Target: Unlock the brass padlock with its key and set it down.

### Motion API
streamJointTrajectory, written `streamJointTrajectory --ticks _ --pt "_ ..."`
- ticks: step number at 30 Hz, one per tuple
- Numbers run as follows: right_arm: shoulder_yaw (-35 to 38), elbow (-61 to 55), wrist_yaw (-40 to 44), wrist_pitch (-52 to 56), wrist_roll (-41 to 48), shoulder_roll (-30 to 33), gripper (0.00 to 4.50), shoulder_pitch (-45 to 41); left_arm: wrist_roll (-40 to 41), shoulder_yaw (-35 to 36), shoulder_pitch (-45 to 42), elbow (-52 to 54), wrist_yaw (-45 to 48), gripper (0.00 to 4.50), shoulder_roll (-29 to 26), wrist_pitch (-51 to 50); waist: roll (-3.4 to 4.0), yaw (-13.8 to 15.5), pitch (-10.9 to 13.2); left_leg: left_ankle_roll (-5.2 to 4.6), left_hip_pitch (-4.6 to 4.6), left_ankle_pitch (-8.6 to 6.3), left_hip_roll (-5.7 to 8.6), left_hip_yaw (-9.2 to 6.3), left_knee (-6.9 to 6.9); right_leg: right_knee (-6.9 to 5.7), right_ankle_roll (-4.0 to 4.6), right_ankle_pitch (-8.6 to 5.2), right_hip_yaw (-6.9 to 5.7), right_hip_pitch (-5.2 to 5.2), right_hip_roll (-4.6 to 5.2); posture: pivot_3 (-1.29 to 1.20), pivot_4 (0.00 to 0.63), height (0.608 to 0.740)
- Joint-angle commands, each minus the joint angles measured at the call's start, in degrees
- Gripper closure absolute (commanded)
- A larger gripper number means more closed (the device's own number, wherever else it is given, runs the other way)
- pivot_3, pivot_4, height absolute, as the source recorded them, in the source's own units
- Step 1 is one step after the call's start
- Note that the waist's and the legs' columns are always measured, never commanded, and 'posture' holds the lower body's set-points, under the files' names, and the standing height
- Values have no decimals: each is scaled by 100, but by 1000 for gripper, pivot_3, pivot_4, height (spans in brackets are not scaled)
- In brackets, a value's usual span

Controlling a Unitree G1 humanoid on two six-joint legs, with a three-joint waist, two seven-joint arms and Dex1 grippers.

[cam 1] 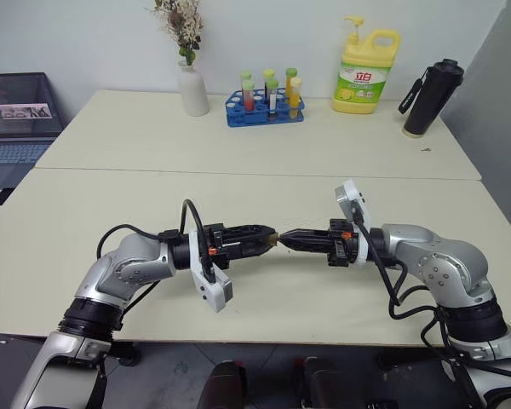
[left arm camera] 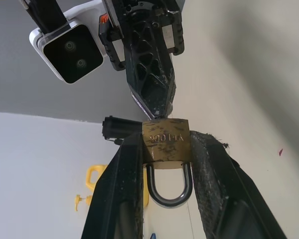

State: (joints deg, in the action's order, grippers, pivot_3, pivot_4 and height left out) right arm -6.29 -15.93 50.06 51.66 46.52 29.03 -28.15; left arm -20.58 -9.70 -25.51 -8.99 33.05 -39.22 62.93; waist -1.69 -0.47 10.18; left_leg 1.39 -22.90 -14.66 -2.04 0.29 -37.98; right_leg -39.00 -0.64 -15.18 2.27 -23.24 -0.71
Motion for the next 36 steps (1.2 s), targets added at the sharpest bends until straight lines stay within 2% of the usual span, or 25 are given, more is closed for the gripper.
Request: streamJointTrajectory --ticks 1,6,11,17,36 --pt "-18 -157 195 46 136 -15 4500 -139 25 9 -117 160 -151 3541 -51 -36 0 -1 0 0 0 0 0 0 0 0 -1 0 0 0 0 0 150 740" --pt "-15 13 337 493 309 100 4500 -366 -46 41 -135 107 -213 3541 -47 29 0 -1 0 0 0 0 0 0 0 0 0 0 0 -1 0 0 150 740" --pt "83 378 293 1522 789 144 4500 -760 -228 66 -151 61 -343 3541 -56 142 1 0 1 0 0 0 -4 2 0 0 6 3 1 -1 2 0 150 740" --pt "443 838 -123 2594 1245 -200 4500 -1141 -475 98 -150 80 -541 3541 -60 227 1 0 1 0 -1 0 -16 5 1 0 10 6 -1 -2 2 0 150 740" --pt "1065 922 -584 3425 1289 -706 4500 -1324 -801 50 -187 63 -996 3541 -157 222 2 -18 1 0 -3 0 -19 8 2 0 9 5 -1 -5 0 0 150 740"
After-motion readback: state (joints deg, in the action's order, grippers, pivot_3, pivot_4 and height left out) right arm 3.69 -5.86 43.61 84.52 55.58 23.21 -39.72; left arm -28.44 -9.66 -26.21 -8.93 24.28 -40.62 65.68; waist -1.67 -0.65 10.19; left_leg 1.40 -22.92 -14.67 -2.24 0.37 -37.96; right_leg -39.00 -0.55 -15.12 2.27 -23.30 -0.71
